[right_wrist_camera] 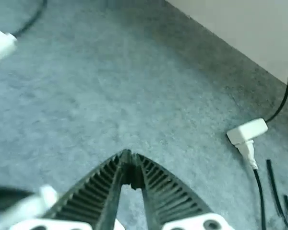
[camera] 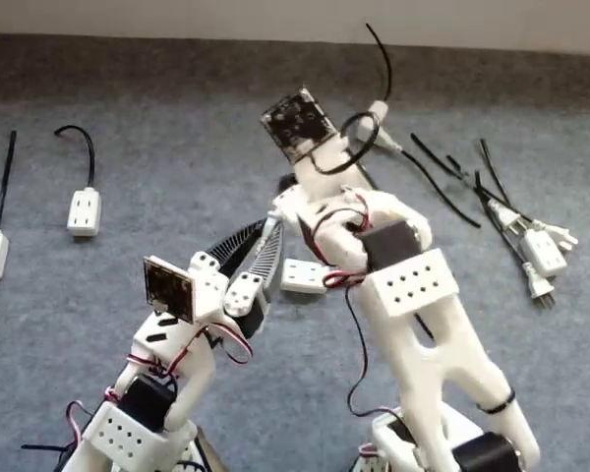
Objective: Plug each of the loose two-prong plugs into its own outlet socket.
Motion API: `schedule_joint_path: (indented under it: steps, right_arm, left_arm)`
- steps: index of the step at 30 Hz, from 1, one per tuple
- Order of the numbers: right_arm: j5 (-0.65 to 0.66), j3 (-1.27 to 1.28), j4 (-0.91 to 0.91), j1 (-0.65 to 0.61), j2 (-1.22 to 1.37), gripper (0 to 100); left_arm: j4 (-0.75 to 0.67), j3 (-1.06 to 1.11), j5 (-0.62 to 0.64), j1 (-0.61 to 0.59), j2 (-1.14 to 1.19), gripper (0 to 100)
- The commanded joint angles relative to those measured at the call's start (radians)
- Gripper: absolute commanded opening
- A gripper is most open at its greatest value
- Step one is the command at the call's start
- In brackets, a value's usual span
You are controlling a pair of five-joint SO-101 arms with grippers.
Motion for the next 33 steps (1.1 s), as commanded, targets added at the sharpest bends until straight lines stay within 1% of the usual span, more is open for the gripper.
schedule_joint_path:
  steps: [1, 6, 11, 16, 18, 19, 22, 25, 27, 29, 31, 33]
  right_arm:
    - [0.015, 0.082, -0.120, 0.062, -0.013, 0.8]
    - [0.012, 0.139, -0.157, 0.071, -0.015, 0.8]
    - [0.012, 0.114, -0.154, 0.087, -0.033, 0.8]
    - [0.011, 0.041, -0.056, 0.157, -0.053, 0.8]
    - [-0.017, 0.030, -0.019, 0.205, -0.050, 0.8]
    - [-0.052, 0.027, -0.008, 0.232, -0.050, 0.8]
    - [-0.186, 0.056, 0.008, 0.329, -0.048, 0.8]
    - [-0.295, 0.140, 0.016, 0.404, -0.050, 0.8]
    - [-0.330, 0.229, 0.010, 0.421, -0.050, 0.8]
    - [-0.333, 0.311, 0.008, 0.418, -0.050, 0.8]
    - [-0.334, 0.372, 0.008, 0.418, -0.051, 0.8]
    - [-0.334, 0.424, -0.008, 0.424, -0.051, 0.8]
  left_arm:
    - [-0.031, 0.022, 0.005, 0.004, -0.010, 1]
    - [-0.032, 0.021, 0.005, 0.002, -0.010, 1]
    - [-0.034, 0.021, 0.005, -0.042, -0.010, 1]
    - [-0.031, 0.021, 0.005, -0.045, -0.001, 1]
    - [-0.021, 0.021, 0.005, -0.045, 0.001, 1]
    - [0.011, 0.010, -0.006, -0.045, 0.001, 1]
    - [0.175, -0.067, -0.083, -0.044, 0.002, 1]
    - [0.327, -0.176, -0.080, -0.044, 0.002, 1]
    - [0.373, -0.225, -0.084, -0.045, 0.005, 1]
    - [0.405, -0.268, -0.087, -0.047, 0.044, 1]
    - [0.414, -0.329, -0.110, -0.047, 0.148, 1]
    - [0.417, -0.423, -0.132, -0.067, 0.314, 1]
